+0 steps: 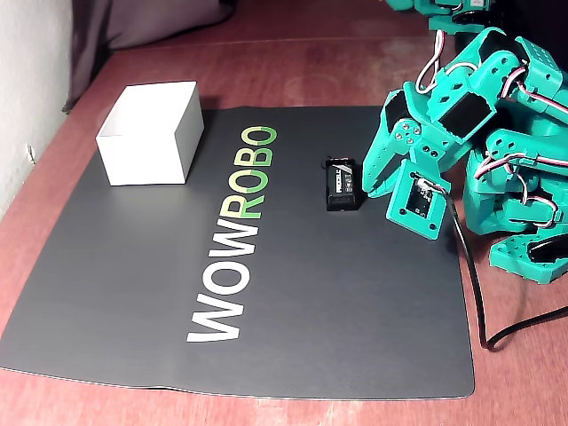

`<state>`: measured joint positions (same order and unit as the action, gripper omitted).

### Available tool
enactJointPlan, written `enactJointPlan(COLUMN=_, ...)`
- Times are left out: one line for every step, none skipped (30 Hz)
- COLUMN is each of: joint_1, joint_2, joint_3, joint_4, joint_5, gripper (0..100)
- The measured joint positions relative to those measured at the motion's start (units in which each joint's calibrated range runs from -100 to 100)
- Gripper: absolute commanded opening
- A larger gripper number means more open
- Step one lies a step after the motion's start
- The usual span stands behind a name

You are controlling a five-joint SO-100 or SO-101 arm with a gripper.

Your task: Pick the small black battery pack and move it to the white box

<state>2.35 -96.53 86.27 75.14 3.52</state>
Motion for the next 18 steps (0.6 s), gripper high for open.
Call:
enactJointPlan(joint_1=0.0, joint_2=1.7, joint_3=-0.8, joint_4=-0.1, joint_5=0.0, gripper=1)
enactJointPlan(joint_1=0.0, joint_2=4.0, joint_3=-1.8, joint_4=-0.4, joint_5=0.1, gripper=1)
enactJointPlan(joint_1=0.0, joint_2=5.9, joint_3=-2.6, joint_4=-1.0, joint_5=0.1, gripper=1)
enactJointPlan(joint_1=0.0, joint_2=8.4, joint_3=-4.0, joint_4=-1.5, joint_5=0.1, gripper=1)
enactJointPlan(joint_1=0.0, joint_2=10.4, joint_3=-5.1, joint_4=-1.6, joint_5=0.1, gripper=1)
enactJointPlan(joint_1=0.0, joint_2=12.8, joint_3=-6.3, joint_4=-1.7, joint_5=0.1, gripper=1)
enactJointPlan(joint_1=0.0, joint_2=15.3, joint_3=-7.7, joint_4=-1.7, joint_5=0.1, gripper=1)
enactJointPlan(joint_1=0.0, joint_2=16.8, joint_3=-9.0, joint_4=-1.7, joint_5=0.1, gripper=1)
enactJointPlan(joint_1=-0.1, joint_2=18.1, joint_3=-10.4, joint_4=-1.7, joint_5=0.1, gripper=1)
enactJointPlan(joint_1=-0.1, joint_2=19.9, joint_3=-11.7, joint_4=-1.7, joint_5=0.1, gripper=1)
enactJointPlan(joint_1=-0.1, joint_2=21.9, joint_3=-12.7, joint_4=-1.7, joint_5=0.1, gripper=1)
enactJointPlan(joint_1=-0.1, joint_2=23.1, joint_3=-13.9, joint_4=-1.7, joint_5=0.1, gripper=1)
enactJointPlan(joint_1=-0.1, joint_2=24.1, joint_3=-15.4, joint_4=-1.7, joint_5=0.1, gripper=1)
enactJointPlan(joint_1=0.7, joint_2=25.9, joint_3=-17.2, joint_4=-1.7, joint_5=0.1, gripper=1)
enactJointPlan(joint_1=2.6, joint_2=27.3, joint_3=-18.9, joint_4=-1.7, joint_5=0.1, gripper=1)
enactJointPlan(joint_1=4.4, joint_2=28.5, joint_3=-20.7, joint_4=-1.7, joint_5=0.1, gripper=1)
enactJointPlan(joint_1=5.9, joint_2=30.6, joint_3=-22.5, joint_4=-1.9, joint_5=0.1, gripper=1)
enactJointPlan(joint_1=7.0, joint_2=32.6, joint_3=-23.5, joint_4=-1.9, joint_5=0.1, gripper=1)
